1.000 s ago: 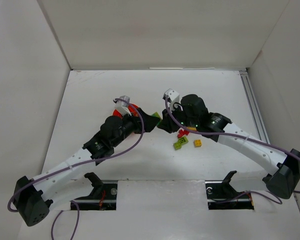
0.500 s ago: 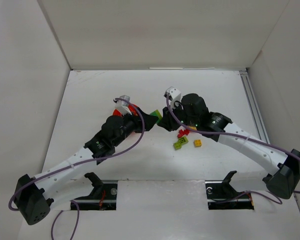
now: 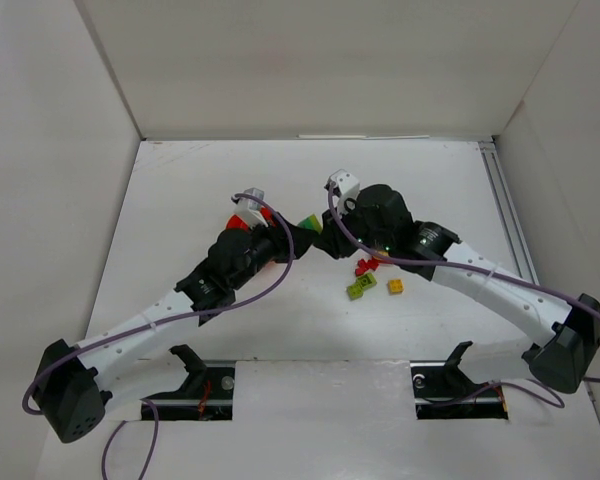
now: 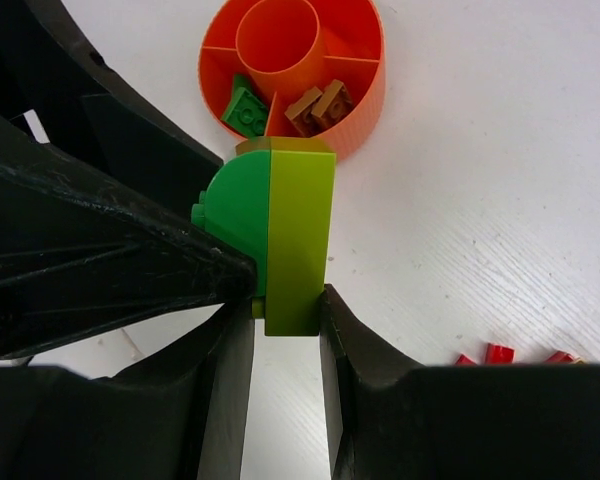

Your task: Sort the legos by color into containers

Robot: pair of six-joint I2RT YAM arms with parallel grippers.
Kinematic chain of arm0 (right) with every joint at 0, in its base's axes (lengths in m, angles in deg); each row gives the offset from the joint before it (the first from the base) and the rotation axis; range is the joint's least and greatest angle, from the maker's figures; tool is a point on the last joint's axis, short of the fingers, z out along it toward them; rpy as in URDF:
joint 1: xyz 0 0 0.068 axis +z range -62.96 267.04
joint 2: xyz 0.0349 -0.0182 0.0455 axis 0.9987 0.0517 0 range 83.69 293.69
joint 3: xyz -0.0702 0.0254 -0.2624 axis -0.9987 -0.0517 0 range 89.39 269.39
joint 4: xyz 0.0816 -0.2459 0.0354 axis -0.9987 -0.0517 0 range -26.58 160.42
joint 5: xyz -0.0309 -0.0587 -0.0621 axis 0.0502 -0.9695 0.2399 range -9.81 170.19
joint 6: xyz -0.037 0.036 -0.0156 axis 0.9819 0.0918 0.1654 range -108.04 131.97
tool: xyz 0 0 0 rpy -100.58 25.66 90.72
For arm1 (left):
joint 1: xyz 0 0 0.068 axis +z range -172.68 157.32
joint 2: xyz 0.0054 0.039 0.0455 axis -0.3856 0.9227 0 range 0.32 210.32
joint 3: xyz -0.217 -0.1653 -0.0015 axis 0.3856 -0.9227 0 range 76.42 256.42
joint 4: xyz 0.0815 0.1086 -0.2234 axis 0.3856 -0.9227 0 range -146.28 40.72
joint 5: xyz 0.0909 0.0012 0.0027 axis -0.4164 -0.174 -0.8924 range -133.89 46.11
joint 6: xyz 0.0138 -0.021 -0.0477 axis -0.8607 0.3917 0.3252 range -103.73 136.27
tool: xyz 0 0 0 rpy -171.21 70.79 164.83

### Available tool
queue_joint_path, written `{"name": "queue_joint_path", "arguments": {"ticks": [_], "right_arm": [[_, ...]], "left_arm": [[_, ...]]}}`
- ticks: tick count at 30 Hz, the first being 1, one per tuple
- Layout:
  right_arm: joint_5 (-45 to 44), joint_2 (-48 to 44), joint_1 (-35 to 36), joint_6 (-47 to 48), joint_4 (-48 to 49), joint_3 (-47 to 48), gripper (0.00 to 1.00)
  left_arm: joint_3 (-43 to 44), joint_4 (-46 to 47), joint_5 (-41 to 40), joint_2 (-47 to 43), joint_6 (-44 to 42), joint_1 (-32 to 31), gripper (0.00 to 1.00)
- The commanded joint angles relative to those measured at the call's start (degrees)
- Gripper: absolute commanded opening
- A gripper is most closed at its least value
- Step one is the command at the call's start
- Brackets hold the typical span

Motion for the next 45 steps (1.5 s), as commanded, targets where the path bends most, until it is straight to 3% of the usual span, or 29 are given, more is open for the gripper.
{"name": "queue_joint_path", "arguments": {"ticks": [1,2,7,13,17,24,26,30,32,35,40,45], "right_arm": [[-1.3,-0.5,1.1,0.1,1.5,3.6,0.02],[-2.0,-0.5,1.1,0.1,1.5,3.6,0.02],[-7.1,-0.5,1.6,-0.5,0.1,3.6,0.02],[-24.0,3.3,0.1,-6.8,-6.9,8.0,0.0],[-21.7,3.9,-7.4,-7.4,-6.0,8.1,0.0],[-18.7,3.3,-14.0,-5.0,-4.1,8.6,0.0],[-18.1,2.8,-14.0,-3.0,-3.5,8.6,0.0],[-15.3,1.5,-14.0,-0.5,-2.7,5.2,0.0],[-14.4,0.3,-14.0,0.1,-1.9,3.7,0.0],[-13.8,-0.4,-14.0,0.1,-1.9,2.2,0.0],[-13.8,-1.0,-14.0,1.2,-4.2,1.6,0.0],[-14.3,-1.0,-14.5,2.4,-4.8,1.6,0.0]], "left_arm": [[1.5,1.8,-0.1,-0.1,-0.4,-0.2,0.38],[1.5,1.8,-0.8,-0.1,-0.4,-0.2,0.3],[1.5,1.1,-0.3,-0.1,0.1,-0.2,0.1],[2.7,-4.7,0.9,-3.5,0.6,-0.2,0.08],[2.7,-11.1,0.9,-6.9,1.3,-0.2,0.05],[0.1,-16.6,-0.6,-11.3,3.4,-0.2,0.02],[0.9,-20.7,-3.9,-10.6,3.9,-0.2,0.02],[8.6,-34.7,-22.7,-2.8,8.0,1.0,0.02],[10.7,-40.4,-28.0,1.3,9.2,1.7,0.02],[12.7,-39.6,-32.3,7.1,8.4,3.0,0.0],[12.2,-34.3,-33.7,8.8,5.6,5.6,0.0],[8.4,-33.1,-33.7,6.0,4.8,9.0,0.09]]}}
